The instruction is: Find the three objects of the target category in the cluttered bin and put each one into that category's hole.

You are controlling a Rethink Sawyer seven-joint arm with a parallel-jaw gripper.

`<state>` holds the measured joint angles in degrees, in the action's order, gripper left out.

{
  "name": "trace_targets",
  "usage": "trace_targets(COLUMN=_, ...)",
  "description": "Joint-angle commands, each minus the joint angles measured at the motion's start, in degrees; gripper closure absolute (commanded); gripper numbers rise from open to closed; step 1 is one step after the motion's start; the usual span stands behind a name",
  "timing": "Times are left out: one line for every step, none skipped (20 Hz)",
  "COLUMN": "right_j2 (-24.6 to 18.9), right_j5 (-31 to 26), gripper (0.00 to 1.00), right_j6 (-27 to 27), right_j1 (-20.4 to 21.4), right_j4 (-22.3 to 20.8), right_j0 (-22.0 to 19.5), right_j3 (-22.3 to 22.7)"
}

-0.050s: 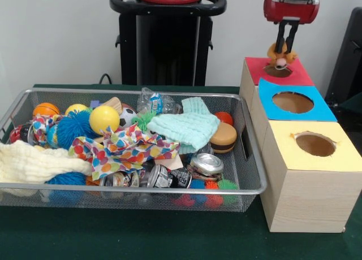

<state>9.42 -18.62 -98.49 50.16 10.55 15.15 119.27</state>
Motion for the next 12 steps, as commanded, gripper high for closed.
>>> trace_targets(right_j2=-5.8, right_j5=7.5, gripper=1.0, right_j6=-11.5, right_j1=-4.8, right_j4=0.7, right_j0=-2.5, right_j3=3.3)
trace_targets(right_j2=-6.1, right_j5=8.1, gripper=1.0, right_j6=-11.5, right_j1=-5.2, right_j4=0.7, right_j0=-2.7, right_j3=3.4)
trace_targets(right_j2=-6.2, right_j5=8.7, gripper=1.0, right_j6=-11.5, right_j1=-5.8, right_j4=0.7, right_j0=-2.7, right_j3=3.3)
trace_targets(right_j2=-6.3, right_j5=9.3, gripper=1.0, right_j6=-11.6, right_j1=-6.3, right_j4=0.6, right_j0=-2.8, right_j3=3.2)
trace_targets(right_j2=-6.5, right_j5=9.8, gripper=1.0, right_j6=-11.6, right_j1=-6.6, right_j4=0.6, right_j0=-2.9, right_j3=3.2)
trace_targets(right_j2=-6.4, right_j5=10.1, gripper=1.0, right_j6=-11.6, right_j1=-6.9, right_j4=0.6, right_j0=-3.0, right_j3=3.1)
trace_targets(right_j2=-6.4, right_j5=10.4, gripper=1.0, right_j6=-11.6, right_j1=-7.3, right_j4=0.6, right_j0=-2.9, right_j3=3.0)
trace_targets(right_j2=-6.4, right_j5=10.6, gripper=1.0, right_j6=-11.6, right_j1=-7.5, right_j4=0.6, right_j0=-2.9, right_j3=2.9)
trace_targets(right_j2=-6.5, right_j5=10.7, gripper=1.0, right_j6=-11.7, right_j1=-7.6, right_j4=0.6, right_j0=-2.9, right_j3=2.9)
trace_targets(right_j2=-6.4, right_j5=10.6, gripper=1.0, right_j6=-11.6, right_j1=-7.5, right_j4=0.6, right_j0=-2.9, right_j3=2.9)
trace_targets(right_j2=-6.3, right_j5=10.6, gripper=1.0, right_j6=-11.6, right_j1=-7.5, right_j4=0.7, right_j0=-2.8, right_j3=2.9)
trace_targets(right_j2=-6.3, right_j5=10.4, gripper=1.0, right_j6=-11.6, right_j1=-7.4, right_j4=0.7, right_j0=-2.8, right_j3=2.9)
